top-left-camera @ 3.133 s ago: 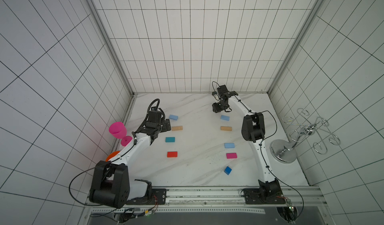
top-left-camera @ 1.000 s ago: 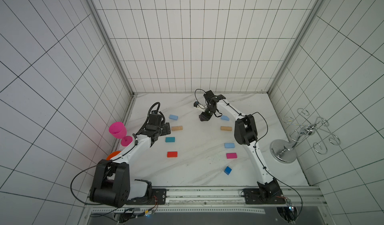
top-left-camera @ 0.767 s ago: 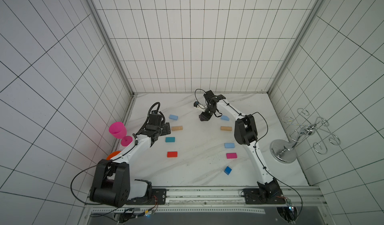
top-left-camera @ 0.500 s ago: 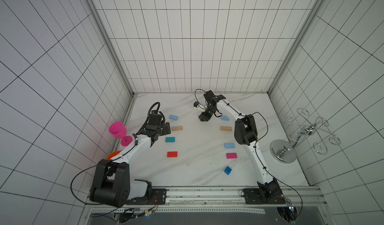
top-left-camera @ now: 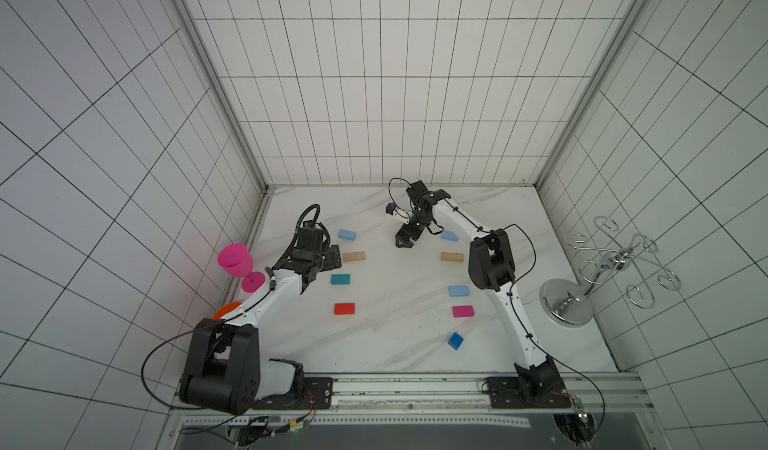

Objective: Assemble a heart with building blocks
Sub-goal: Place the building block at the center of the board, then pick up the building block from the center of the board.

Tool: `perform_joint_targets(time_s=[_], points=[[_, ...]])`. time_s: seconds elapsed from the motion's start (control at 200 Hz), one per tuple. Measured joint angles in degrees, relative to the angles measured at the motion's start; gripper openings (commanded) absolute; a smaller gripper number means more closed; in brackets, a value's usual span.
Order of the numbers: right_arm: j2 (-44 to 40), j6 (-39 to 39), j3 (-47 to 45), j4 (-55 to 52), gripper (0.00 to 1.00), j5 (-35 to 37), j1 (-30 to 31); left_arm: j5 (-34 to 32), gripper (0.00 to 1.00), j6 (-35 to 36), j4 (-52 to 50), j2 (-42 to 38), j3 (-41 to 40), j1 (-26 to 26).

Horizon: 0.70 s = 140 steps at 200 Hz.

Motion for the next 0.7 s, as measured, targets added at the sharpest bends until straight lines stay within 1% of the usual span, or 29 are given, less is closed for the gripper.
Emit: perform_joint_targets(time_s=[0.115,0.21,0.315,0.36,0.42,0.48,0.55,0.635,0.7], points=[[-1.3,4.2,-0.2,0.3,0.98,0.6,0.0,0.0,0.99,-0.2,0.0,0.0,0.1,0.0],[-4.8,10.3,-0.8,0.8,0.98,2.5,-0.2,0.0,0.99,-0.2,-0.1,0.3,0.7,0.0],[-11.6,22.4,-1.1,0.6,0.98,10.4,-0.6,0.1,0.99,-0.3,0.2,1.7,2.8,0.0],[-15.0,27.6,-1.3,0.3,0.98,11.3,-1.4,0.5,0.99,-0.2,0.9,2.8,3.8,0.0],[-21.1,34.5,-5.4,1.9,0.98,11.1,-3.4,1.1,0.99,0.3,1.9,4.6,5.5,0.0],[-28.3,41.1,-12.9,3.9,0.98,12.5,-6.3,2.0,0.99,1.4,3.1,7.5,7.6,0.0],[-33.6,46.1,-19.3,4.0,0.98,16.3,-9.2,3.3,0.99,2.8,3.5,11.9,11.6,0.0],[-34.5,49.0,-21.1,1.7,0.98,20.7,-11.8,5.4,0.98,4.8,2.1,18.7,18.6,-0.1],[-33.4,50.4,-21.2,0.0,0.98,24.0,-12.2,6.7,0.98,5.8,-0.2,24.6,25.6,-0.3]])
